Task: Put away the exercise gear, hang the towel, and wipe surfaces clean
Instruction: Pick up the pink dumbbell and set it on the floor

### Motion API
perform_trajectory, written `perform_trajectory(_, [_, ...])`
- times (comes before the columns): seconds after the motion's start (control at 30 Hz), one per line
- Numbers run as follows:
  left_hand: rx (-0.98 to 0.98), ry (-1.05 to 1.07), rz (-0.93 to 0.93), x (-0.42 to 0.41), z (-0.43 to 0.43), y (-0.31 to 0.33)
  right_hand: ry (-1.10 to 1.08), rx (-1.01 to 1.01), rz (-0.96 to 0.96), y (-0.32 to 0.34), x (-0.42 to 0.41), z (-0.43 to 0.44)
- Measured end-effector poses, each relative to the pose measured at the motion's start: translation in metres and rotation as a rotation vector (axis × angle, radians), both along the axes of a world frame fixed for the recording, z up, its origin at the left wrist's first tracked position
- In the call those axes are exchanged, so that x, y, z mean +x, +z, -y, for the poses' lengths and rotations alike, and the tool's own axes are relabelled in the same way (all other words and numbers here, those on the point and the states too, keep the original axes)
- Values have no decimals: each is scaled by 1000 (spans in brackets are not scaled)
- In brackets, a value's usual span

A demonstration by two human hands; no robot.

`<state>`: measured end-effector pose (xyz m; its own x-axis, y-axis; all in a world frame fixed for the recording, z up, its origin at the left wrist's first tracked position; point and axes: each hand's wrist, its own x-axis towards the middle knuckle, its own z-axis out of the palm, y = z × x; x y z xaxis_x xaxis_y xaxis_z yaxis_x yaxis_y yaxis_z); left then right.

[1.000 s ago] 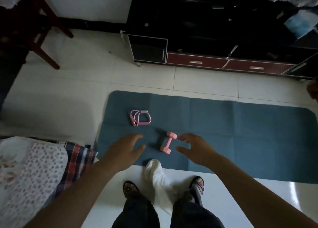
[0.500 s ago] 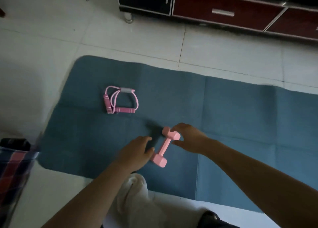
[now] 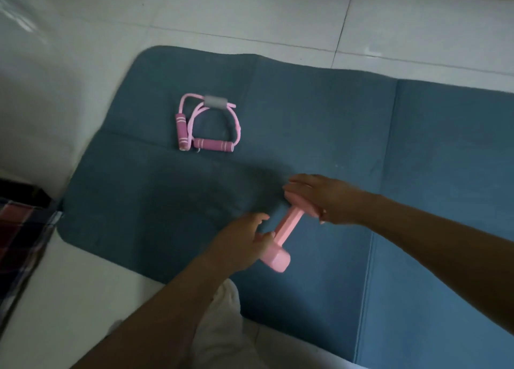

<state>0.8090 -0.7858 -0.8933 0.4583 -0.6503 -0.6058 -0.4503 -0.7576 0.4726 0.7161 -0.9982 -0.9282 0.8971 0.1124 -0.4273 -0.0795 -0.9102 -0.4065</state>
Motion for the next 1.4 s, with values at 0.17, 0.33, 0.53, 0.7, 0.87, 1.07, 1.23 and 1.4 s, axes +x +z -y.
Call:
perform_trajectory(0.17, [23,-15,1,-7,-12,0,-60,35,69,-5,-3,-1])
perform_trajectory(0.33, [-18,13,35,2,-14,-10,-209,120,245,-2,-6,-19])
perform_trajectory(0.53, [-96,105,-129,-20,-19,-19,-300,233,111,-2,-8,-14])
perform_trajectory(0.7, [-180,127,-61,-30,-30,-31,-426,274,112,-1,-15,-14])
perform_trajectory(0.87, [-202,104,-88,-22,-29,-31,-485,263,131,3,-15,-22])
perform_trajectory(1.07, [-206,-69,-118,11,-23,-24,-723,245,134,6,-39,-51])
perform_trajectory(1.23, [-226,37,-93,8,-29,-25,-705,266,137,16,-51,-59])
perform_trajectory(1.4, [-298,368,-72,-33,-32,-32,-596,315,50,3,-55,-39])
